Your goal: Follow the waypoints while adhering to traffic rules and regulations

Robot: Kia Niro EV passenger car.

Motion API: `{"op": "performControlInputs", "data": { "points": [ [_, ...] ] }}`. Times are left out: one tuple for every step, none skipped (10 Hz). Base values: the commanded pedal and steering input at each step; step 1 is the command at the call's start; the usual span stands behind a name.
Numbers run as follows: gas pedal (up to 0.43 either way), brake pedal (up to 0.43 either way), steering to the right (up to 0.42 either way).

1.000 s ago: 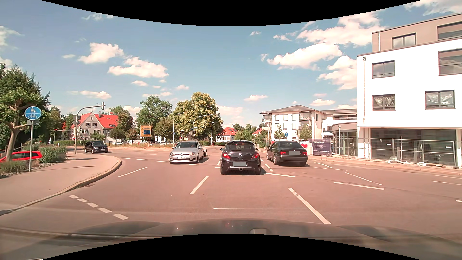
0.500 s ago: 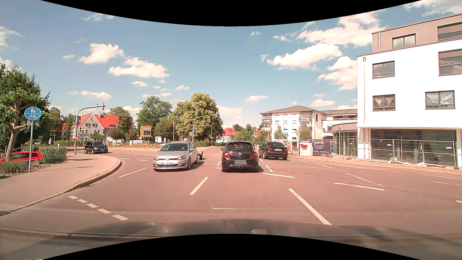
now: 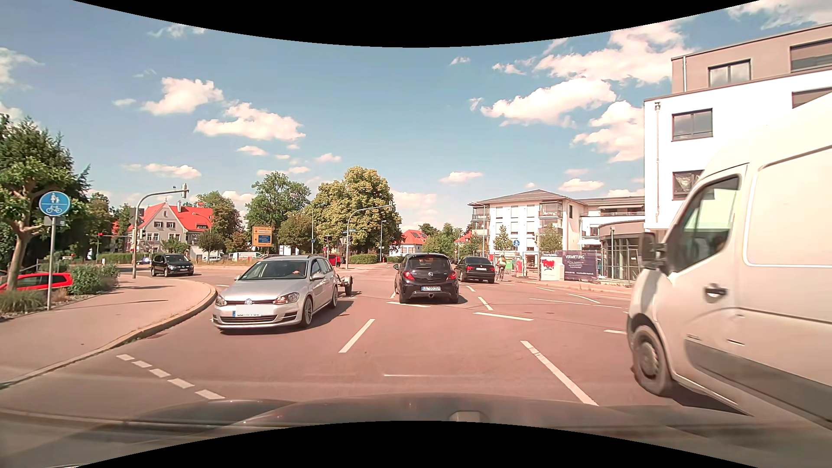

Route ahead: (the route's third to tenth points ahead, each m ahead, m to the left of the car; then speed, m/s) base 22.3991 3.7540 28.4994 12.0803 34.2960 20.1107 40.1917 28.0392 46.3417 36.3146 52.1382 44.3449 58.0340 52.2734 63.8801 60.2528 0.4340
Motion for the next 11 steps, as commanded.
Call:
{"op": "performControlInputs", "data": {
  "points": [
    [0.098,0.000,0.000],
    [0.118,0.000,0.003],
    [0.177,0.000,0.003],
    [0.240,0.000,0.003],
    [0.248,0.000,0.005],
    [0.260,0.000,0.008],
    [0.268,0.000,0.010],
    [0.287,0.000,0.010],
    [0.311,0.000,0.009],
    [0.311,0.000,0.009],
    [0.311,0.000,0.009]
  ]
}}
